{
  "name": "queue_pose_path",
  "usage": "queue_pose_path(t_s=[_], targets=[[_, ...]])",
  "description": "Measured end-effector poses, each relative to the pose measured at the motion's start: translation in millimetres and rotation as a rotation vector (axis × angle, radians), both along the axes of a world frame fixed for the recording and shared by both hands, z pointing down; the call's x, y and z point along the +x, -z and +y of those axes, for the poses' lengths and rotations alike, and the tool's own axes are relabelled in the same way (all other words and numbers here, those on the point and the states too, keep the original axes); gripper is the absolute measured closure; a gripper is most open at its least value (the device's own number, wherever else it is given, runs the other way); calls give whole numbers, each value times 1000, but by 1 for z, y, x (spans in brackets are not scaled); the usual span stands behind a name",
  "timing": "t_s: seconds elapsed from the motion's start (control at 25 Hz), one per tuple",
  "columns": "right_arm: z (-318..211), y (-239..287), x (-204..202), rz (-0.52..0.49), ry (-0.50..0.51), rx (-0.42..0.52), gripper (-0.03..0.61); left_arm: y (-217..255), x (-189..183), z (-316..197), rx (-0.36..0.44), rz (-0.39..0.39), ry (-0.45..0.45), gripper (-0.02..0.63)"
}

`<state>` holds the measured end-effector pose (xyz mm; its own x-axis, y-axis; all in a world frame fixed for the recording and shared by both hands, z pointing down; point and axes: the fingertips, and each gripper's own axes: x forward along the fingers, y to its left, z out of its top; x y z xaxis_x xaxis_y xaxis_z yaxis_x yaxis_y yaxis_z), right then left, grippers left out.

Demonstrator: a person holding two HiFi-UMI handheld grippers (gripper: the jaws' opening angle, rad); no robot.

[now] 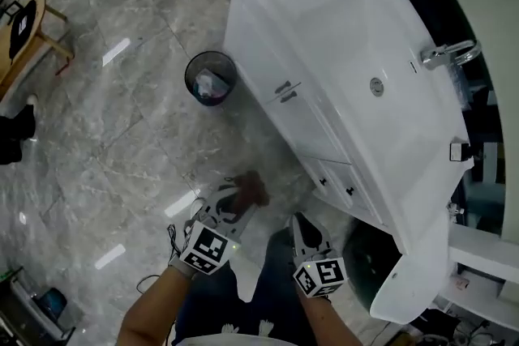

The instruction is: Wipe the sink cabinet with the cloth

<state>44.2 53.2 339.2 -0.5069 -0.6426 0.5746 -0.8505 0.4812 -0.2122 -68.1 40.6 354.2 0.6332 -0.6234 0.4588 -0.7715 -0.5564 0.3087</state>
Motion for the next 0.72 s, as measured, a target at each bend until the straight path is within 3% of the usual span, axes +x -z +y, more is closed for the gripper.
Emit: queue_pose_path(t_s=[0.24, 0.72], targets=[[12, 77, -26, -51, -65, 108, 543, 77, -23, 5, 60, 6, -65, 509], [31, 212, 26, -125, -120, 292, 543, 211, 53, 21, 189, 49, -138, 509]])
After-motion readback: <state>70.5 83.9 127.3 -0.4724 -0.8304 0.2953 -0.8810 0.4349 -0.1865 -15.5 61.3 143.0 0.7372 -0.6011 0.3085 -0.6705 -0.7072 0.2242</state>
